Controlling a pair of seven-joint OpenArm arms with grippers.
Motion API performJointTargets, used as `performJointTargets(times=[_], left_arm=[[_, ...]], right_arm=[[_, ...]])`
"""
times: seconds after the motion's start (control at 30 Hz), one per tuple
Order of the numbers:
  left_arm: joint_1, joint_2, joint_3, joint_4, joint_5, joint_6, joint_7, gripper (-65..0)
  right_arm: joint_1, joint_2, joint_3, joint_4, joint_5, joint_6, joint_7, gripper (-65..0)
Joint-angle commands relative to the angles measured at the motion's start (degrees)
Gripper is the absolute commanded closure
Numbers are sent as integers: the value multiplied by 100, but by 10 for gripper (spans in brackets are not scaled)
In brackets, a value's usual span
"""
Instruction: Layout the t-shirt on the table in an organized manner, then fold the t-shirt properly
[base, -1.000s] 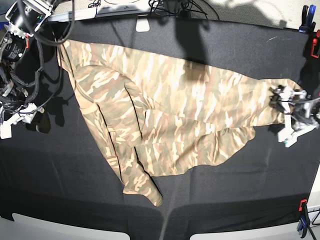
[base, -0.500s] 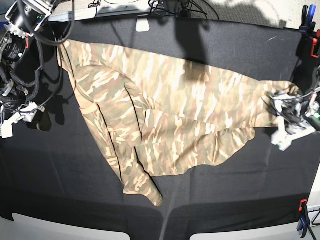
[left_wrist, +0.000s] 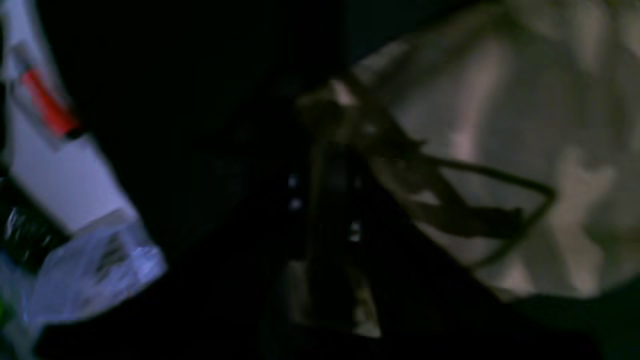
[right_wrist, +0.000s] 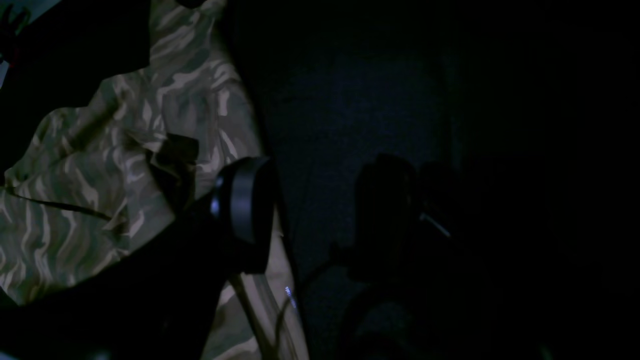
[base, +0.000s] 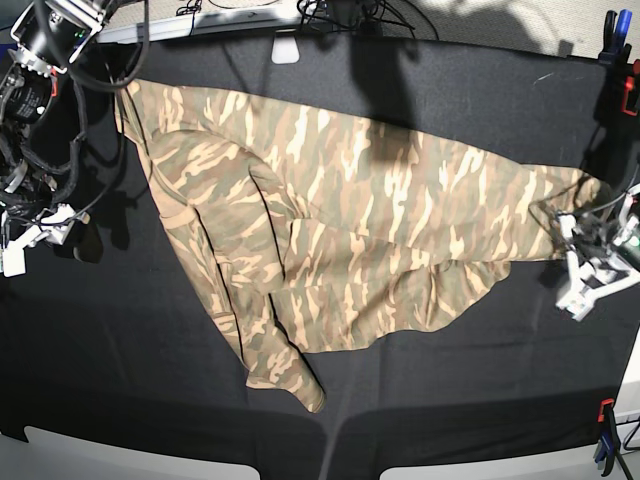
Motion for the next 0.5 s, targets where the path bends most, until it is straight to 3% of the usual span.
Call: performJointTargets(times=[0.0, 0.07, 0.17, 0.23, 0.3, 0.47], left_arm=[[-146, -114, -68, 24, -4, -20, -234, -119], [-203, -111, -68, -46, 4, -24, -570, -165], [-389, -87, -68, -249, 181, 13, -831, -166], [-503, -42, -68, -435, 411, 278, -907, -166], [-575, 28, -68, -658, 476, 424, -901, -166], [-507, 354, -66, -1292, 304, 376, -544, -166]], right_arm=[[94, 127, 31, 103, 149, 34, 129, -307], [94, 127, 31, 103, 149, 34, 116, -307], [94, 127, 31, 103, 146, 34, 101, -307], [94, 127, 31, 103, 146, 34, 61, -307], [92, 125, 31, 103, 149, 34, 31, -307], [94, 125, 31, 103, 153, 34, 9, -307]])
